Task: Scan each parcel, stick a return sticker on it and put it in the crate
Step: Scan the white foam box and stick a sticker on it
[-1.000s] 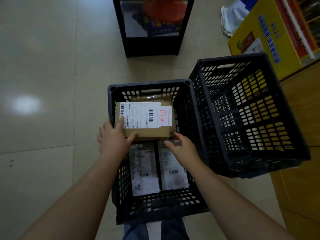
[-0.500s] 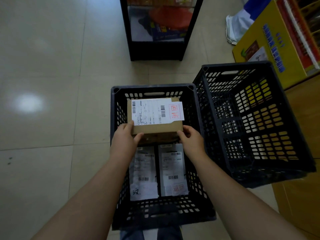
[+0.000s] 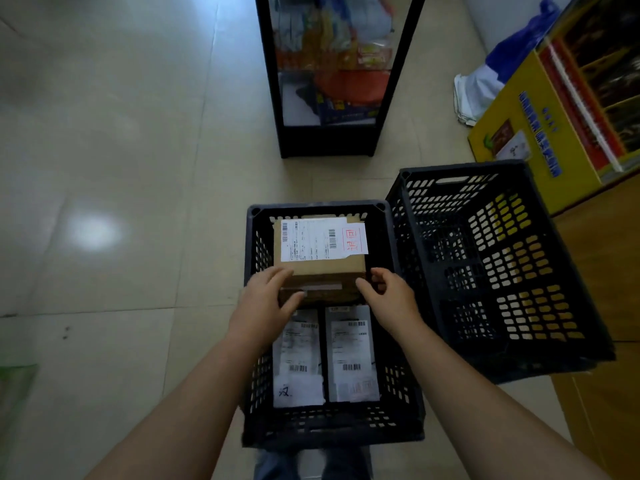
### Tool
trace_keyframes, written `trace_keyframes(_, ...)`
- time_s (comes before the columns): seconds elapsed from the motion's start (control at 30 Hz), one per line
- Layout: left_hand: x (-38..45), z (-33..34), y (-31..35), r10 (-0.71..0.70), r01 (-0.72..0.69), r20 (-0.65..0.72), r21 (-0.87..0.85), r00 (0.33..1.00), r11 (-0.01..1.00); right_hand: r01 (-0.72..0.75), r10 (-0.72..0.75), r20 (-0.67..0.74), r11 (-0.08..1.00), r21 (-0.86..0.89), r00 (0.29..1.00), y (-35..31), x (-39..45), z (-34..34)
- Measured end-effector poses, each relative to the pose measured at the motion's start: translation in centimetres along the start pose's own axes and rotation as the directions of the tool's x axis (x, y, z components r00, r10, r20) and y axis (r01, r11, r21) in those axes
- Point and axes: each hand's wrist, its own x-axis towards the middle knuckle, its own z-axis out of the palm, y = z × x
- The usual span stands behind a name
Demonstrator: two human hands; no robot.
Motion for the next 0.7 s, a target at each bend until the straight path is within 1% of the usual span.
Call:
trace_keyframes(0.1, -2.5, -4.8, 3.7, 0.189, -0.192, 0.038, 0.099, 0.981, 0.976, 0.127, -0.124, 0.035, 0.986, -0.110, 0.992, -3.0, -5.4, -3.6)
trace_keyframes(0.17, -3.8, -8.1, 6.8, 0.318, -0.322, 0.051, 0.124, 0.947, 0.939, 0.182, -0.186, -0.005, 0.968, -0.171, 0.983, -4.6, -9.3, -6.4)
trace_keyframes(0.23, -4.8, -10.9, 10.3, 0.459, -0.464, 0.071, 0.125, 0.886, 0.877, 0.194, -0.219, -0.090, 0.955, -0.225, 0.972, -5.8, -13.3, -9.5)
trace_keyframes(0.3, -5.6, -13.3, 14.2, 0.584, -0.593, 0.102, 0.117, 0.805, 0.797, 0.170, -0.224, -0.194, 0.951, -0.259, 0.955, -6.7, -17.5, -12.5)
trace_keyframes(0.37, -6.6, -14.7, 18.5, 0.723, -0.732, 0.114, 0.098, 0.682, 0.675, 0.101, -0.198, -0.334, 0.953, -0.286, 0.921, -6.8, -22.4, -15.1)
trace_keyframes(0.43, -8.3, -15.1, 22.8, 0.819, -0.832, 0.152, 0.061, 0.553, 0.551, -0.001, -0.111, -0.486, 0.974, -0.226, 0.867, -6.1, -28.3, -17.3)
trace_keyframes(0.5, -11.6, -14.4, 27.1, 0.898, -0.914, 0.180, 0.012, 0.401, 0.405, -0.101, -0.004, -0.620, 0.986, -0.134, 0.785, -5.1, -35.2, -18.8)
trace_keyframes(0.57, -16.9, -13.5, 31.0, 0.943, -0.966, 0.227, -0.030, 0.244, 0.258, -0.214, 0.102, -0.735, 0.975, -0.059, 0.670, -3.8, -42.6, -19.2)
trace_keyframes(0.63, -22.8, -12.1, 33.8, 0.957, -0.986, 0.272, -0.103, 0.098, 0.131, -0.304, 0.177, -0.842, 0.953, 0.017, 0.509, -2.0, -49.9, -18.5)
trace_keyframes(0.7, -29.2, -10.9, 36.0, 0.955, -0.980, 0.291, -0.199, -0.061, -0.002, -0.365, 0.225, -0.913, 0.927, 0.093, 0.339, -0.2, -57.5, -16.8)
